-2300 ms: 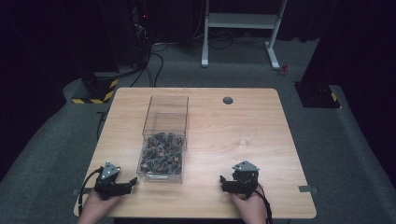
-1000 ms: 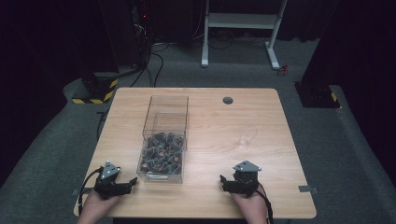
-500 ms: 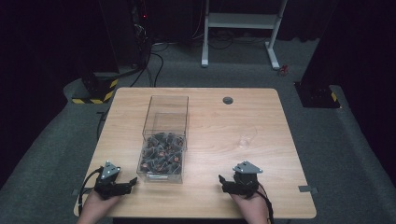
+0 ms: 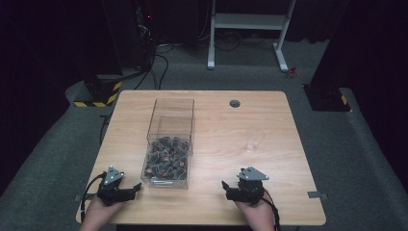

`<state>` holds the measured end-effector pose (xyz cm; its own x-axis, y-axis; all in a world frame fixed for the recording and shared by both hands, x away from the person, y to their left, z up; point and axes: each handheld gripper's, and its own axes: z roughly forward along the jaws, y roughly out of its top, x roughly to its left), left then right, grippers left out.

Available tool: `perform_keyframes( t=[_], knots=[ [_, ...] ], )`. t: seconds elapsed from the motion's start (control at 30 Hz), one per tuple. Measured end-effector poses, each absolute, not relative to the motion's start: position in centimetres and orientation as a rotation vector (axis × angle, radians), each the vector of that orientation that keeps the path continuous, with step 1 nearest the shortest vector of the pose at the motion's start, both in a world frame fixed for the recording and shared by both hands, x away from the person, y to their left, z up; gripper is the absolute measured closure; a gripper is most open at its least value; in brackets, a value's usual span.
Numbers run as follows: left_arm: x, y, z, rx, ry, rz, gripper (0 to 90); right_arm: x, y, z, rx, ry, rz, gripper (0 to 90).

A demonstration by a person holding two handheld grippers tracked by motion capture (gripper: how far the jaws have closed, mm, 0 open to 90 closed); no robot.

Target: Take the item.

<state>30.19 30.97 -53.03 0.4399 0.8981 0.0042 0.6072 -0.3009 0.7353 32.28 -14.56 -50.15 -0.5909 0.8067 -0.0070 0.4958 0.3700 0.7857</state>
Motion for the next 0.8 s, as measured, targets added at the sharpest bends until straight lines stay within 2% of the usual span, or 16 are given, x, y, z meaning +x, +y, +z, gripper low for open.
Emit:
perform_keyframes(
  t=[0.47, 0.8],
  knots=[
    [30.2, 30.9, -53.0, 2.023, 1.262, 0.557, 14.2, 32.0, -13.9, -49.8, 1.094, 2.260, 1.130, 15.9],
    [30.2, 31.0, -53.0, 2.029, 1.261, 0.555, 14.2, 31.4, -12.4, -48.1, 1.016, 2.264, 1.192, 16.6]
  ],
)
